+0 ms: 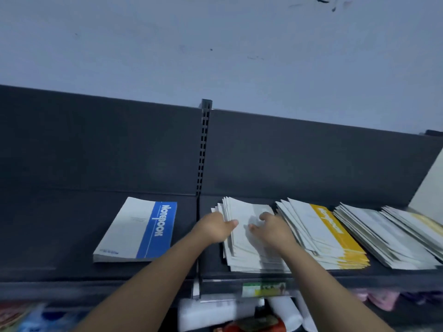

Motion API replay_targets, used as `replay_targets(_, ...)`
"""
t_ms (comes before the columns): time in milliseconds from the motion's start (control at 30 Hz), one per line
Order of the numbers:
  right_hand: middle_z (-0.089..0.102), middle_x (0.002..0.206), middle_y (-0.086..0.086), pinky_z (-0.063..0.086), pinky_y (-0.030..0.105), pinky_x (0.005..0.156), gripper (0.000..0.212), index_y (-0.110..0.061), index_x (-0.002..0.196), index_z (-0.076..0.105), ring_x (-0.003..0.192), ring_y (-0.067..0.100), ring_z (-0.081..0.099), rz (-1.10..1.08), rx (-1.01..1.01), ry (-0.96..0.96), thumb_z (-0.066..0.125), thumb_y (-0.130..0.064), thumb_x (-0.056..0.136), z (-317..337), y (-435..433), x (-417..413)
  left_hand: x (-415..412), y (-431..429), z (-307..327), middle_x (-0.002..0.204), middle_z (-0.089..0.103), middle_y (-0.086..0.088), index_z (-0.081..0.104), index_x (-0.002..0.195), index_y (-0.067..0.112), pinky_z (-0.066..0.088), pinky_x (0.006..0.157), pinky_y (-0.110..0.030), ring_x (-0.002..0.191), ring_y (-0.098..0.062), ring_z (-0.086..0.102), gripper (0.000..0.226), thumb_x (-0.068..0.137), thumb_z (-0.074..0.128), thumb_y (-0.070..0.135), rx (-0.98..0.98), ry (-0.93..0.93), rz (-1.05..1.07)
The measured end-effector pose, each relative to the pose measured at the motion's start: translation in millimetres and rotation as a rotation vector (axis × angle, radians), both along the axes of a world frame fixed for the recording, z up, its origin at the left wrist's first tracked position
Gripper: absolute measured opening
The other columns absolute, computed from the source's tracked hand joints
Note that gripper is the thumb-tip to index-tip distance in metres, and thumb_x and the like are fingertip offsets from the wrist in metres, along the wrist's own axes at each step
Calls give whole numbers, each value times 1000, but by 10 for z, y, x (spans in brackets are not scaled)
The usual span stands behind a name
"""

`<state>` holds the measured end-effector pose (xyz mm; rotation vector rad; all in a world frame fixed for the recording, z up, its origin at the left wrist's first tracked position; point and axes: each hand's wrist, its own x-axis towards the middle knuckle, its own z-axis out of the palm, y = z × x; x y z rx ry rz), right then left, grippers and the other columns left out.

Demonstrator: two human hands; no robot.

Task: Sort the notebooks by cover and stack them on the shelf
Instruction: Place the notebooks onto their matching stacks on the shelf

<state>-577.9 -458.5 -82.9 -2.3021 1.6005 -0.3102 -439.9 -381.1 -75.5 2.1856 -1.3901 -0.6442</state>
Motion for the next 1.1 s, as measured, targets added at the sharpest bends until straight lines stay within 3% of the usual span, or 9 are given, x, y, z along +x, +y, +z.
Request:
replay_targets(133,42,144,12,41,36,102,67,-13,142,37,129,29,45,61,111,41,49,-52,89,-72,-66,-142,-258,-140,-31,149,37,-10,30,146,1,38,100,-30,133,-27,41,66,97,49,42,1,239,152)
replay_targets(300,46,141,10,42,43,103,70,-21,136,39,126,31,46,59,185,48,51,-60,80,-153,-112,-247,-310,-199,-112,139,48,-8,42,137,1,38,89,-30,127,-28,48,58,90,66,24,-126,523,365)
replay_targets(467,53,127,7,50,39,91,66,-23,125,46,113,28,54,58,197,-152,67,-54,71,-205,-110,-367,-384,-130,-81,99,60,-11,46,106,5,47,70,-31,100,-31,60,31,88,69,15,-207,645,514)
replay_targets(633,53,128,7,49,33,89,76,-15,134,40,110,26,56,34,296,-367,80,-33,72,-197,-155,-449,-371,-177,-105,105,61,-12,54,110,-2,51,85,-35,104,-30,61,37,89,68,25,-166,595,502)
replay_targets(767,54,115,7,46,33,83,67,-11,130,38,104,27,55,3,356,-490,77,-22,77,-167,-183,-449,-379,-223,-37,106,56,-9,51,122,0,46,71,-31,97,-25,56,41,93,61,28,-150,530,511)
replay_targets(867,48,98,2,53,39,84,58,-12,127,39,94,26,55,-25,385,-560,72,-16,79,-164,-197,-426,-374,-191,-24,116,59,-13,50,125,-1,44,77,-32,104,-28,57,41,95,60,25,-162,625,511)
replay_targets(933,46,96,1,54,41,84,55,-14,127,39,93,26,55,-34,387,-559,70,-14,81,-168,-211,-415,-376,-168,-59,118,61,-14,53,120,-1,48,85,-34,109,-31,58,39,91,66,21,-162,688,510)
replay_targets(1033,50,97,1,54,41,84,48,-16,118,40,93,26,56,-35,395,-571,70,-14,81,-191,-225,-397,-361,-148,-117,95,60,-9,48,100,6,50,81,-36,95,-28,59,29,84,72,8,-207,746,503)
replay_targets(1100,58,108,5,53,41,85,48,-13,113,41,95,26,58,-38,423,-623,74,-16,78,-209,-241,-386,-328,-127,-151,97,60,-9,46,98,6,53,78,-38,94,-28,60,32,82,73,4,-275,774,509)
